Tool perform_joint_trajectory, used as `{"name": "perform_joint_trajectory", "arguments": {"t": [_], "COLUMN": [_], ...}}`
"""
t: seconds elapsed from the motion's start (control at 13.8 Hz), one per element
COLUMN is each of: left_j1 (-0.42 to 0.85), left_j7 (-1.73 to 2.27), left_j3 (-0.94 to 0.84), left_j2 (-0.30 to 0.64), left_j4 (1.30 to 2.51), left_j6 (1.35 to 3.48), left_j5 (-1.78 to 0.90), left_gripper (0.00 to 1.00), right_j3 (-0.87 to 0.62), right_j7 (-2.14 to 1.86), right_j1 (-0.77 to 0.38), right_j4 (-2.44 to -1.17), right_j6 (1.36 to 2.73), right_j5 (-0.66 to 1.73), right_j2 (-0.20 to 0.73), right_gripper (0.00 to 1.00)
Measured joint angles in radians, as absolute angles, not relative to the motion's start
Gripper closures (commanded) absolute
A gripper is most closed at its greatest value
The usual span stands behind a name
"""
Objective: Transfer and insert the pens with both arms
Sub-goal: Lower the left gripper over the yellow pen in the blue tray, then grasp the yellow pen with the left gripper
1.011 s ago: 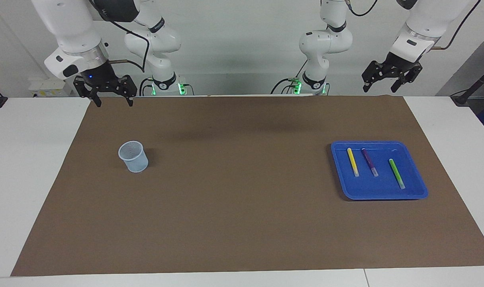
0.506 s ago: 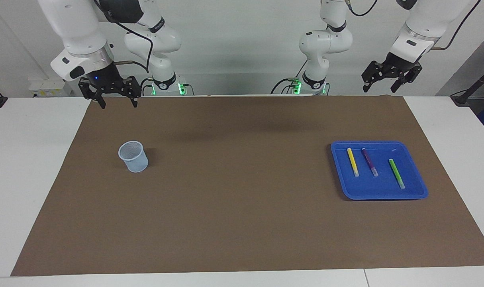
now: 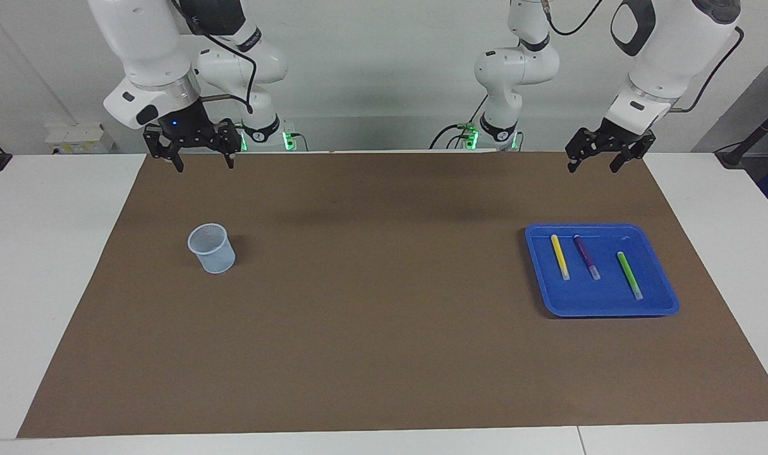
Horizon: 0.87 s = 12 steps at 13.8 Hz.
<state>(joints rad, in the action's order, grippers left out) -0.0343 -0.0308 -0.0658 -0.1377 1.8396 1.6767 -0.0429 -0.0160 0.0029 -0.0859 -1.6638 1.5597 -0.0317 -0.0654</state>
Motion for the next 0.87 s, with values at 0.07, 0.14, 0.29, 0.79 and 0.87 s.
{"name": "perform_joint_trajectory", "arguments": {"t": [0.07,0.14,0.29,0.79,0.87], "left_j1": [-0.034,-0.034,-0.037,-0.075,-0.079], "left_j7": [-0.032,-0.033,-0.034,-0.039,-0.040], "left_j3": [-0.066,-0.066,-0.064,-0.063,-0.063], "left_j2": [-0.126,-0.111,-0.077,0.071,0.091], "left_j4": [1.841,1.842,1.843,1.854,1.857], "left_j6": [1.687,1.700,1.733,1.913,1.946], "left_j5": [-0.043,-0.043,-0.043,-0.043,-0.043], "left_gripper": [0.00,0.00,0.00,0.00,0.00], "right_j3": [-0.016,-0.015,-0.015,-0.017,-0.017], "right_j7": [0.003,0.003,0.003,0.003,0.003], "right_j1": [-0.085,-0.085,-0.085,-0.086,-0.086], "right_j4": [-1.664,-1.665,-1.666,-1.669,-1.670], "right_j6": [1.560,1.560,1.560,1.560,1.560], "right_j5": [-0.032,-0.032,-0.032,-0.027,-0.026], "right_j2": [-0.066,-0.066,-0.066,-0.067,-0.068], "right_gripper": [0.00,0.00,0.00,0.00,0.00]}}
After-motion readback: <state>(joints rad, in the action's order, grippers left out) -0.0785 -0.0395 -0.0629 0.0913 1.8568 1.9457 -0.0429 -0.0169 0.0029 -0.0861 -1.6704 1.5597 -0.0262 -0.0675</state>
